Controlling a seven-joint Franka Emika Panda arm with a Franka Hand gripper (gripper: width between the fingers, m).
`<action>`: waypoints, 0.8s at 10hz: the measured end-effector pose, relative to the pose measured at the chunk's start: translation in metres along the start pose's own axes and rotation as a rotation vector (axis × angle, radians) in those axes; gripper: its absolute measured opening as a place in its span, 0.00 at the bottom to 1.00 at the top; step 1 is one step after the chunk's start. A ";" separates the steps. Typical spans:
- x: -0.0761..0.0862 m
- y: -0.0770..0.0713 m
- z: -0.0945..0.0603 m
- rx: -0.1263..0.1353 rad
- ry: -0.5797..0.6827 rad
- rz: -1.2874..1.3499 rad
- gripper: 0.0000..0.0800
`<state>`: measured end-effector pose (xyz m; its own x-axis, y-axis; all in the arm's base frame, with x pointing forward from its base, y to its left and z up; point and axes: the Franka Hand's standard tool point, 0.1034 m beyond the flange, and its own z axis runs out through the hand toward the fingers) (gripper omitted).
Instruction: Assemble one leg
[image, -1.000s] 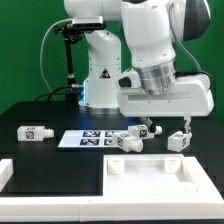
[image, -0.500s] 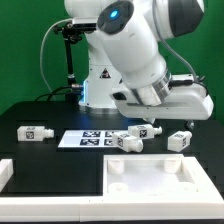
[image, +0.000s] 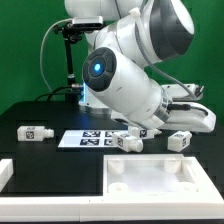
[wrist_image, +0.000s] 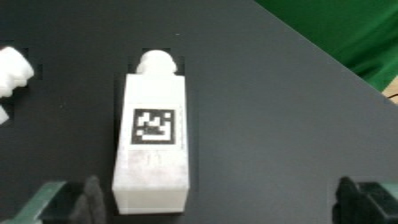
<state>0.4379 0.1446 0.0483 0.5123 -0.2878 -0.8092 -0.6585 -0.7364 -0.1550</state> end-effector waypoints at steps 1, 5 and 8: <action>-0.002 0.005 0.009 -0.011 -0.014 0.006 0.81; 0.001 0.022 0.035 -0.027 -0.069 0.037 0.81; 0.007 0.022 0.048 -0.036 -0.060 0.039 0.81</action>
Offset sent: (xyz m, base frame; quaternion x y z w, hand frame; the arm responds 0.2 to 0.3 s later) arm -0.0223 -0.0085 -0.0197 -0.0602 -0.0300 0.0199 0.9975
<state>0.4002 0.1560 0.0119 0.4519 -0.2800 -0.8470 -0.6567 -0.7471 -0.1034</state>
